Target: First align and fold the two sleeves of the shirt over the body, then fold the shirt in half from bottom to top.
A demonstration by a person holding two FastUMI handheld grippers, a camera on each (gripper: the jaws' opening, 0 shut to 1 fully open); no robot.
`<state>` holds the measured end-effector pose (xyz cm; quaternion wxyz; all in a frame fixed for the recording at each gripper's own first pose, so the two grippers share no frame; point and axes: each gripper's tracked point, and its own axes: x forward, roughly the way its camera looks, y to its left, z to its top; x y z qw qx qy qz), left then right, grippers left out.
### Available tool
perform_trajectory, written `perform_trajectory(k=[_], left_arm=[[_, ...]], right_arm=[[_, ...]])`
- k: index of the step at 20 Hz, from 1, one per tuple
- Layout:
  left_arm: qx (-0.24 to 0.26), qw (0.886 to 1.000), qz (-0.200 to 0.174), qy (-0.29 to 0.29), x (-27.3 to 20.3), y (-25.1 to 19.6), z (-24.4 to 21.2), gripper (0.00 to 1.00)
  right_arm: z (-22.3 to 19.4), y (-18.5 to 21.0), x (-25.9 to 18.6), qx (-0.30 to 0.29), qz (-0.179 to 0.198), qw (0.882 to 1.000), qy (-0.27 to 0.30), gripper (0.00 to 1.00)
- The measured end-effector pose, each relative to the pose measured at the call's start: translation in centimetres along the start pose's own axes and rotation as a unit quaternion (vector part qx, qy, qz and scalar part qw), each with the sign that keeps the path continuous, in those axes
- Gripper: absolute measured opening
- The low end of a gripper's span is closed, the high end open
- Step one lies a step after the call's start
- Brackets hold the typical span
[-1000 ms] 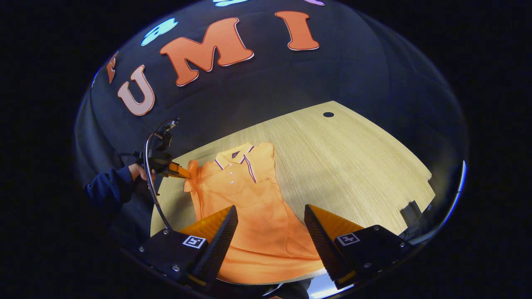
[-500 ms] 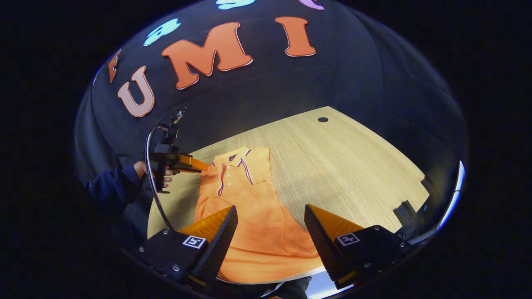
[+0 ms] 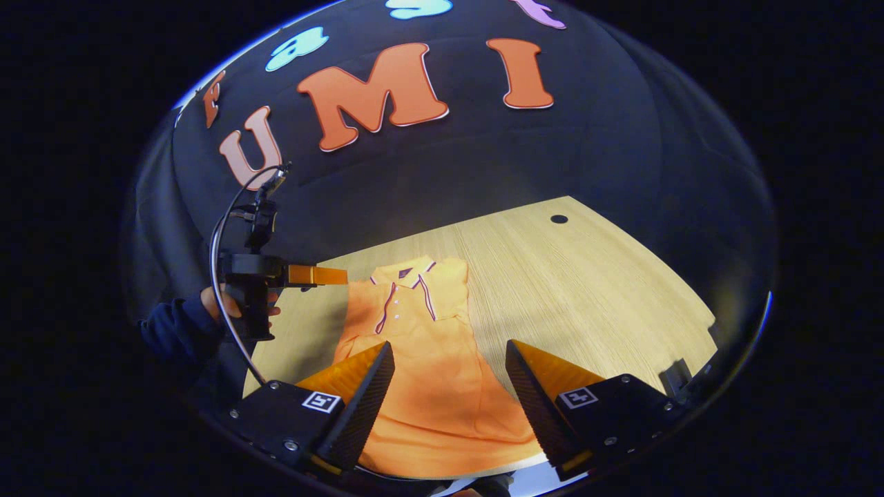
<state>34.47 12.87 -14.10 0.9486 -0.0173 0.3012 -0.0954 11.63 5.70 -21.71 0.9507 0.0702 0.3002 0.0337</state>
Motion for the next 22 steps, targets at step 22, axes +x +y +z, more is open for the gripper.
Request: perform_trajectory(k=[22], left_arm=[[-0.088,0.982,0.164,0.008,-15.8,-5.2,-18.8,0.98]], right_arm=[[-8.8,-4.5,-0.7,-0.116,0.131,0.978,0.109,0.99]])
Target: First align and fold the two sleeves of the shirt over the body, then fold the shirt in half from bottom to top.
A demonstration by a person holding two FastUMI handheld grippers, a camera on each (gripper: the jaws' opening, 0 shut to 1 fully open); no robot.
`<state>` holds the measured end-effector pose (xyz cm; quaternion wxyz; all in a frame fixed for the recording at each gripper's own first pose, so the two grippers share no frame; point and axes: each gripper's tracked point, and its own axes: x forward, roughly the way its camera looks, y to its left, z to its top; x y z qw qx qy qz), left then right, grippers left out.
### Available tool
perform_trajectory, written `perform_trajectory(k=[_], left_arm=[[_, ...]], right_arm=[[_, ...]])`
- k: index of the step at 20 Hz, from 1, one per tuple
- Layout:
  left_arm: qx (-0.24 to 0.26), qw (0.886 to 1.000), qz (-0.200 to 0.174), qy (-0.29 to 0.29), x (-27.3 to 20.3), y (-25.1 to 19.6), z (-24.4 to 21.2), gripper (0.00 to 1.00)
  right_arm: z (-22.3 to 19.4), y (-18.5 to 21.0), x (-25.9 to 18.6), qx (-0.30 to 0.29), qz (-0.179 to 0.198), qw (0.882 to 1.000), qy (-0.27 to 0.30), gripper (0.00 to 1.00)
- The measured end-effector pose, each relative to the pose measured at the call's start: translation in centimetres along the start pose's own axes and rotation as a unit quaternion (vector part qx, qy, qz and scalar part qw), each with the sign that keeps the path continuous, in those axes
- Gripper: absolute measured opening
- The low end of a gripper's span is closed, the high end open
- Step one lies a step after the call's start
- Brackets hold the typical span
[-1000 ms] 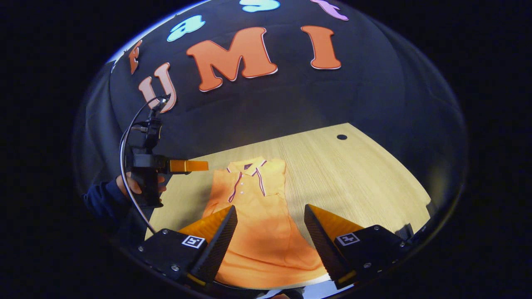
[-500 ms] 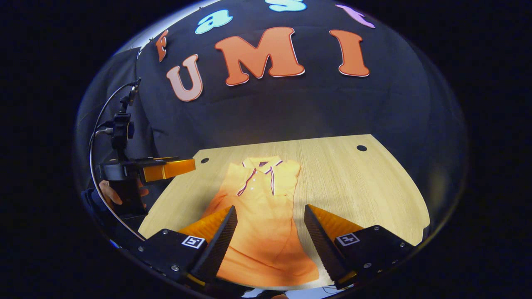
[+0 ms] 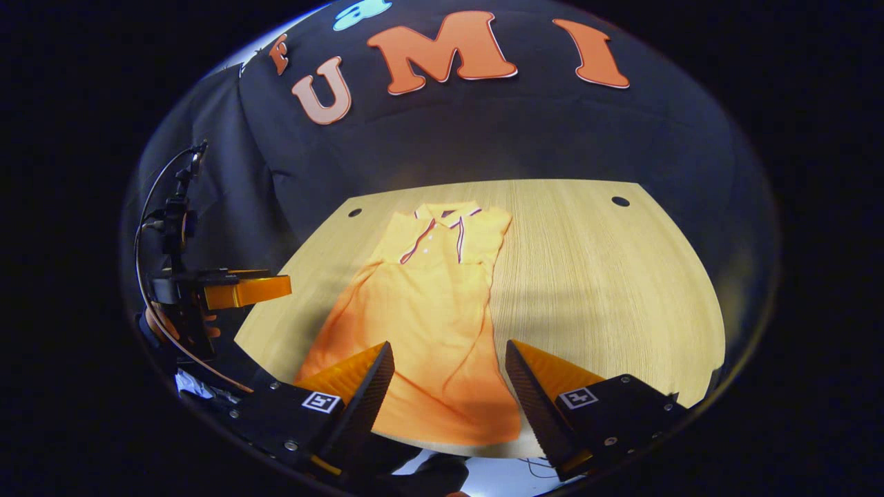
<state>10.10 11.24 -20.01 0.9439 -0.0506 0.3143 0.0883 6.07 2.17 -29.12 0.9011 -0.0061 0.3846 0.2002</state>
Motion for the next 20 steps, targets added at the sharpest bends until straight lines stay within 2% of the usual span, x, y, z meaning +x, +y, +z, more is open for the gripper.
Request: perform_trajectory(k=[2,6,11,20], left_arm=[[-0.002,1.000,0.025,0.016,-0.4,0.9,-1.9,0.99],[-0.028,0.997,0.014,0.068,-1.2,0.1,-6.4,0.99],[-0.001,0.993,0.024,0.119,-0.1,0.6,-10.9,0.99],[0.017,0.980,0.009,0.198,2.4,0.6,-17.0,0.99]], right_arm=[[-1.8,-0.6,-0.1,0.000,-0.001,1.000,0.018,0.99],[-5.0,-1.0,-0.3,0.009,0.006,0.999,0.045,0.99],[-8.9,-2.1,1.3,0.007,-0.008,0.996,0.093,0.99],[-13.3,-4.3,3.2,-0.013,-0.048,0.988,0.146,0.98]])
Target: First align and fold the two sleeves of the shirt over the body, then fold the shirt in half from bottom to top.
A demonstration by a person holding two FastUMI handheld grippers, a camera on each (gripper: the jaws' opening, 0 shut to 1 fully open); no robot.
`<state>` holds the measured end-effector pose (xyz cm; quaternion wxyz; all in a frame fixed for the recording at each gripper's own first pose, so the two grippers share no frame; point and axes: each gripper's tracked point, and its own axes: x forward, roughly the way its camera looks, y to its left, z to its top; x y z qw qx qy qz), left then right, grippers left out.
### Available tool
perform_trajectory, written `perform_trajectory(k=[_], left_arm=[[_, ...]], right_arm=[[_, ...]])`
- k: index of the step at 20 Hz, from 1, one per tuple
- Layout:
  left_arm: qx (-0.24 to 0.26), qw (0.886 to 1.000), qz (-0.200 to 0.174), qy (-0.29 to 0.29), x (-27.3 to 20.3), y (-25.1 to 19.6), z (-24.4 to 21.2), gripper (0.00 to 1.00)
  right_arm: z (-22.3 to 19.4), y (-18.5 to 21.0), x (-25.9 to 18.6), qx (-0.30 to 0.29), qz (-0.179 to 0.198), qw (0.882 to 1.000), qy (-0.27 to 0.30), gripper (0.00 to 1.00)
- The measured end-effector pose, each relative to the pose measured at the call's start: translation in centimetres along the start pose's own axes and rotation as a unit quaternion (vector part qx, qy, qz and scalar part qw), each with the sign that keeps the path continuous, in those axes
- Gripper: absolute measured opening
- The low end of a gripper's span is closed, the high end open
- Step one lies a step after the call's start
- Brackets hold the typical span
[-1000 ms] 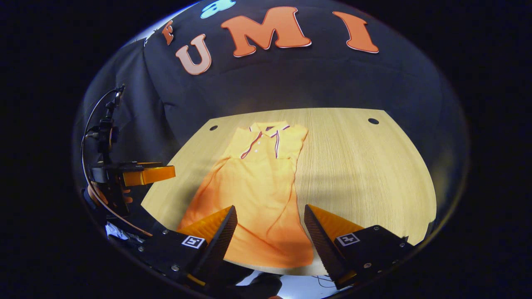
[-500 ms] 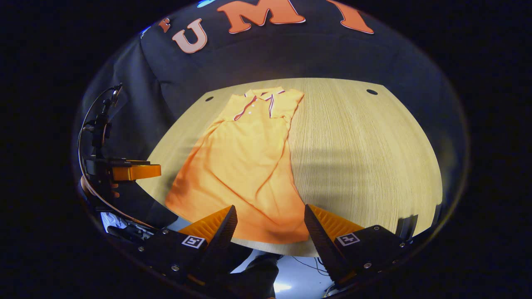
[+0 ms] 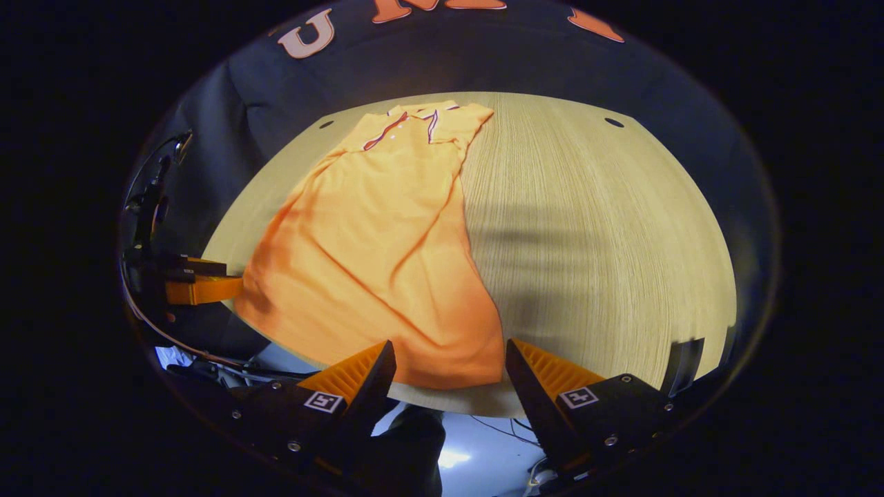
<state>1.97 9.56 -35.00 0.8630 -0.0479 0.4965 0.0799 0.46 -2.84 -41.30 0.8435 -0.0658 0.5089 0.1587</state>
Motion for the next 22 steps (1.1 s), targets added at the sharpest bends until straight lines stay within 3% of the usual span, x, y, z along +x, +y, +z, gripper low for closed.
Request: perform_trajectory(k=[9,12,13,17,19,20,22], left_arm=[[0.009,0.997,0.007,0.072,2.3,-0.3,-3.1,0.99],[0.015,0.998,0.006,0.065,2.3,-0.3,-2.6,0.98],[0.010,0.997,0.008,0.072,2.4,-0.3,-2.7,0.99],[0.013,0.997,0.006,0.071,2.5,-0.4,-2.8,0.99],[0.014,0.997,0.007,0.070,2.2,-0.4,-2.7,0.97],[0.012,0.998,0.007,0.069,2.3,-0.4,-2.7,0.97],[0.009,0.998,0.007,0.063,2.4,-0.5,-2.5,0.97]], right_arm=[[-1.2,0.0,2.1,-0.023,-0.027,0.998,0.048,0.96],[-1.9,1.1,2.2,-0.034,-0.030,0.997,0.062,0.92],[-2.0,1.3,2.1,-0.037,-0.035,0.996,0.070,0.82],[-2.9,1.2,1.7,-0.029,-0.039,0.992,0.119,0.80],[-2.6,0.6,1.6,0.016,-0.043,0.993,0.105,0.49],[-2.6,0.6,1.5,0.032,-0.035,0.994,0.101,0.42],[-2.6,0.7,1.7,0.054,-0.031,0.993,0.101,0.42]])
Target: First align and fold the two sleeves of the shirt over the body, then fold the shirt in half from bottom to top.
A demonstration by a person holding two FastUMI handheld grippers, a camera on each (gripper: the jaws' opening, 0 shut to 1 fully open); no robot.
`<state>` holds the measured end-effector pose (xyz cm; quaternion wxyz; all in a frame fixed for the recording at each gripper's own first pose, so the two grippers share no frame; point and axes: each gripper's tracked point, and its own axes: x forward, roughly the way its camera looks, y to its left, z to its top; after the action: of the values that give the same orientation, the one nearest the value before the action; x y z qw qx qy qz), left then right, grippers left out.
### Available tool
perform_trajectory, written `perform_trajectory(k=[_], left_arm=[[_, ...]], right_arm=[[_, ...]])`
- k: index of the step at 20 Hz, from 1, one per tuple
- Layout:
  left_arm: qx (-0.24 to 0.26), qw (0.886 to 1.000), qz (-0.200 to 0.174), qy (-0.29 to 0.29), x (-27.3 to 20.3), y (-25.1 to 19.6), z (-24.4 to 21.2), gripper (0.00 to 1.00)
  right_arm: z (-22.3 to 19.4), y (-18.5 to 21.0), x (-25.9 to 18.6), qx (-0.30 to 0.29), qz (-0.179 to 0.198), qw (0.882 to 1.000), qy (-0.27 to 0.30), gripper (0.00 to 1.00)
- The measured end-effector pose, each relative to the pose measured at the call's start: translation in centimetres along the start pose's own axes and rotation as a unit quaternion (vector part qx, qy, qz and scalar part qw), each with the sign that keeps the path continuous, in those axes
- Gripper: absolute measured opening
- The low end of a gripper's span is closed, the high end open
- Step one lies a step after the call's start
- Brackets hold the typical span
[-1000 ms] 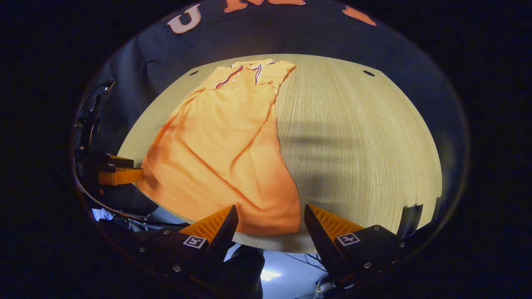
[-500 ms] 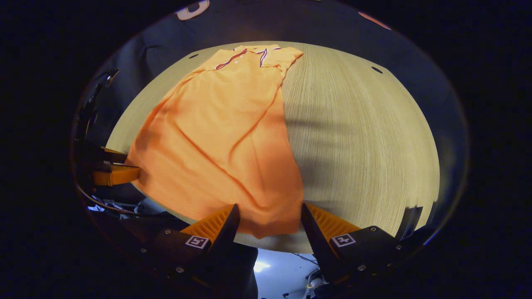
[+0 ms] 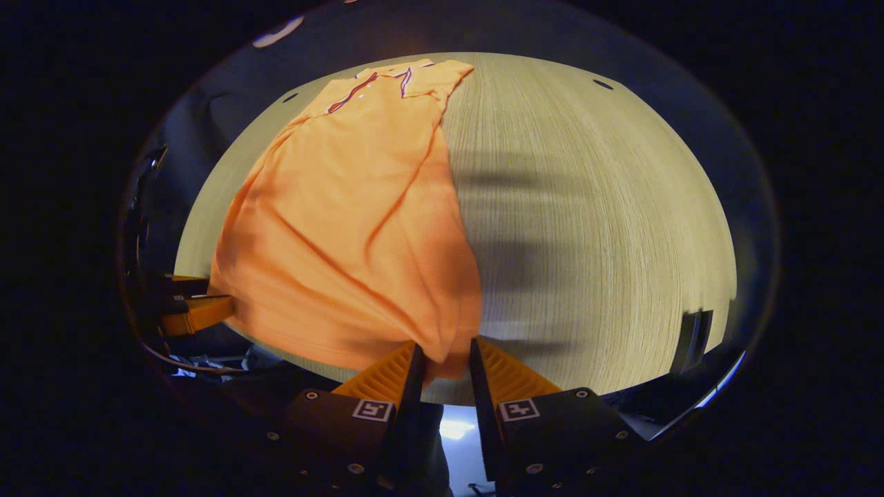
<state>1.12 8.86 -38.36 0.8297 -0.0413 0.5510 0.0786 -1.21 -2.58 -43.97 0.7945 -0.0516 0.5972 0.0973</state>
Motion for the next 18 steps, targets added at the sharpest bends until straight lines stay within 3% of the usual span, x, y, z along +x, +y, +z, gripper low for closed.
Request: perform_trajectory(k=[1,3,4,5,6,8,9,10,11,18], left_arm=[[-0.011,1.000,0.000,-0.007,-0.1,-0.1,0.4,0.89],[-0.005,1.000,-0.007,-0.012,0.0,-0.9,0.7,0.59],[-0.004,1.000,-0.012,-0.016,0.0,-1.4,0.7,0.48],[0.006,1.000,-0.010,-0.014,0.1,-1.4,0.7,0.10],[0.021,1.000,-0.011,-0.016,0.2,-1.5,0.7,0.06],[0.022,0.999,-0.025,-0.011,-0.2,-1.5,0.0,0.06],[0.020,0.999,-0.036,-0.009,-0.3,-1.7,0.6,0.01],[0.017,0.999,-0.036,-0.012,-0.3,-1.5,0.9,0.01],[0.013,0.999,-0.036,-0.019,-0.6,-1.2,1.4,0.01],[0.014,0.996,-0.058,-0.070,-3.4,-0.7,5.0,0.01]], right_arm=[[0.1,-0.8,-0.1,0.007,-0.016,1.000,-0.004,0.41],[0.2,0.4,0.1,0.019,-0.005,1.000,-0.014,0.12],[0.1,1.2,0.1,0.009,0.010,1.000,-0.008,0.13],[0.1,1.8,0.2,0.013,0.026,1.000,-0.009,0.13],[-0.4,2.8,0.2,0.016,0.052,0.999,0.001,0.13],[-0.3,3.8,-0.1,0.023,0.070,0.997,-0.004,0.12],[-0.1,4.3,-0.8,0.021,0.078,0.997,-0.014,0.12],[1.0,4.6,-0.8,0.025,0.084,0.996,-0.032,0.01],[1.5,5.3,-0.4,0.026,0.095,0.994,-0.038,0.01],[5.1,5.3,-1.5,0.036,0.085,0.993,-0.068,0.01]])
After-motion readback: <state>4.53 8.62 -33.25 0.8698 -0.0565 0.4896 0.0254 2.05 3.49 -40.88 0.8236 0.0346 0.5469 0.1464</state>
